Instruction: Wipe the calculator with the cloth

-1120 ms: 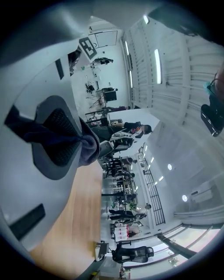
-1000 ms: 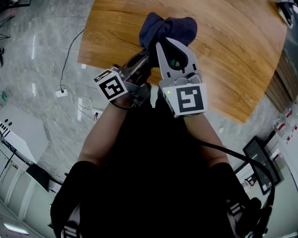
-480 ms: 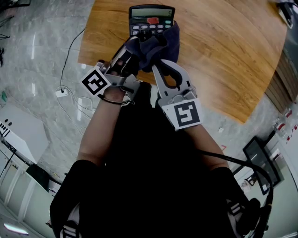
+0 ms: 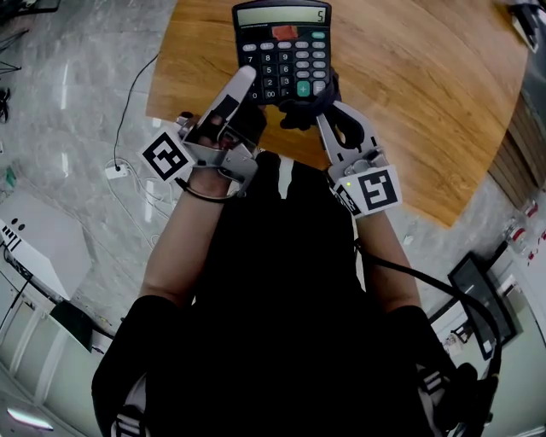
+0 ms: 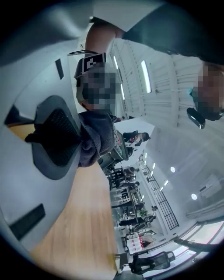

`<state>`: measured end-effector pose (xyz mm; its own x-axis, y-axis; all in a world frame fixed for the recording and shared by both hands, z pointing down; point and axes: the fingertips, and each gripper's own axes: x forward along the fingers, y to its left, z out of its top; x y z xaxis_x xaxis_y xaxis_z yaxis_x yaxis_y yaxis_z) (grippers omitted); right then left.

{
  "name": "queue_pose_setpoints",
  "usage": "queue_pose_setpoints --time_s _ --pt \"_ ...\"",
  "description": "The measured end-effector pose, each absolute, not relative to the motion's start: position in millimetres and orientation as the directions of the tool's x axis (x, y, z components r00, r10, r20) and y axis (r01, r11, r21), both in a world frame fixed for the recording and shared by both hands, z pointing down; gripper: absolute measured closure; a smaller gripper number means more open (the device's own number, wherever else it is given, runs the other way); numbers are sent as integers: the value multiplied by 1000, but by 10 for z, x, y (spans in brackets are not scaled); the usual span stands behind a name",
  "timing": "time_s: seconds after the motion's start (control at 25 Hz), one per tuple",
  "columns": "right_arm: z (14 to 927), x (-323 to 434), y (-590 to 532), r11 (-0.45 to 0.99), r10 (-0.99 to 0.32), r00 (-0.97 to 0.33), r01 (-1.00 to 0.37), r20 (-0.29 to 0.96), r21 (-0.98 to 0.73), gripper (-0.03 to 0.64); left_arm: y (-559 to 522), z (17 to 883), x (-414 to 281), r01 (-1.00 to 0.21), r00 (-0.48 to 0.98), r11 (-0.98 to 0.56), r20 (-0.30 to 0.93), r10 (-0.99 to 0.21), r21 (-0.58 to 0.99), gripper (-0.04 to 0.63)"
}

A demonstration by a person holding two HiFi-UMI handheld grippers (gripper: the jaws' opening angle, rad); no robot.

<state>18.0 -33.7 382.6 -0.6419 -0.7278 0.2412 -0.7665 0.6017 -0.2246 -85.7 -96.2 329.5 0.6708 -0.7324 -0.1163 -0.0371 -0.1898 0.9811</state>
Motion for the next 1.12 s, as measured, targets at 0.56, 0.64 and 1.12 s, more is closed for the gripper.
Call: queue_pose_setpoints --time_s 0.56,0.64,1.12 --pt "3454 542 -743 654 -744 -668 -732 10 -193 580 -418 3219 -349 142 752 -68 -152 -641 988 526" --pt "3417 547 -779 663 -739 -673 -728 0 -178 580 -402 3218 -349 148 751 -62 -153 -642 987 526" --pt "3374 -93 -203 814 -554 -832 -537 -18 -220 580 -585 3151 -460 143 733 -79 -159 -661 987 526"
